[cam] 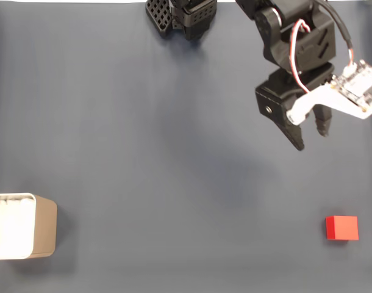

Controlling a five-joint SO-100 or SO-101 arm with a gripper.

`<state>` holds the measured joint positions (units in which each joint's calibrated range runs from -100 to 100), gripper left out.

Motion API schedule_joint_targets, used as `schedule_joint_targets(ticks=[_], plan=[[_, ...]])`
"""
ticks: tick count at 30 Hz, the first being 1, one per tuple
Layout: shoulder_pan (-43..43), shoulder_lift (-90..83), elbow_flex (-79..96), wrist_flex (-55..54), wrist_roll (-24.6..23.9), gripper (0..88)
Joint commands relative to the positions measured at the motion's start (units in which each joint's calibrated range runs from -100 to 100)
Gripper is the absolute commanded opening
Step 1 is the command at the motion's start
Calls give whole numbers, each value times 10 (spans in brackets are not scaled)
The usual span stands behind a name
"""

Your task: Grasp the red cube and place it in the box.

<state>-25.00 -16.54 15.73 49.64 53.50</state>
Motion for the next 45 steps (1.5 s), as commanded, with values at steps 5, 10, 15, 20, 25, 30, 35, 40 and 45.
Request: schedule_joint_targets(ticks=[5, 10, 15, 20, 25, 30, 35, 40, 45], plan=[[-9, 52, -55, -42, 0, 168], [-9, 94, -85, -43, -1, 173], [-9, 126, -104, -55, -7, 191], [-7, 155, -118, -69, -17, 222], [-6, 179, -129, -87, -25, 247], [-5, 203, -137, -105, -26, 273], [-4, 230, -151, -120, -24, 287], [-4, 262, -173, -130, -23, 306], [-4, 293, -192, -138, -23, 314]])
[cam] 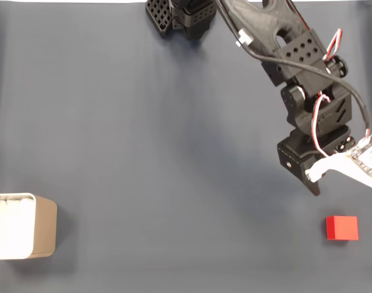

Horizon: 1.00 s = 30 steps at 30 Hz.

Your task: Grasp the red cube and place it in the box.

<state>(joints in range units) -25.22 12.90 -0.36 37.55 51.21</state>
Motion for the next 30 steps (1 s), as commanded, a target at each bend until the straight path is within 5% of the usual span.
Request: schedule_joint_targets(ticks=[1, 30], plan=[[-2, 4, -35, -21, 0, 317], [0, 186, -204, -62, -8, 349]])
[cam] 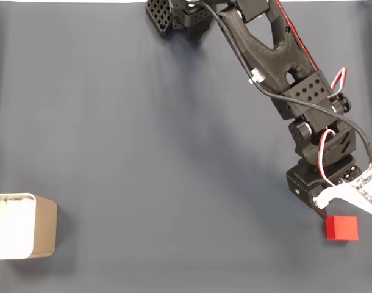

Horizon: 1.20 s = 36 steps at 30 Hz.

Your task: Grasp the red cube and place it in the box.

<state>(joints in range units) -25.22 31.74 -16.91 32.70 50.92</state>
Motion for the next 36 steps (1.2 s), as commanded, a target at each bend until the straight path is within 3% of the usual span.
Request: schedule_joint_targets(ticks=[1, 36], plan=[[0, 2, -42, -13, -5, 351], [6, 119, -186, -23, -8, 369]])
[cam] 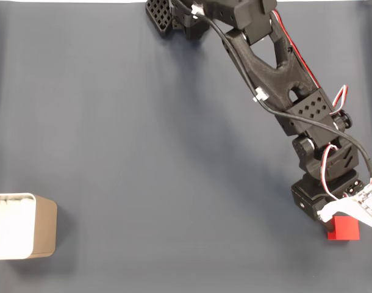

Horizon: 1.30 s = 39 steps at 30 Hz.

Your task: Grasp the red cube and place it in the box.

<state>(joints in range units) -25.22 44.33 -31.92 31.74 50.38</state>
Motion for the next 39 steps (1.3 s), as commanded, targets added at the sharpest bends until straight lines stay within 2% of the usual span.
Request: schedule_joint_targets(ticks=[1, 39], plan=[[6, -3, -39, -14, -3, 369], [-23, 29, -77, -33, -9, 372]])
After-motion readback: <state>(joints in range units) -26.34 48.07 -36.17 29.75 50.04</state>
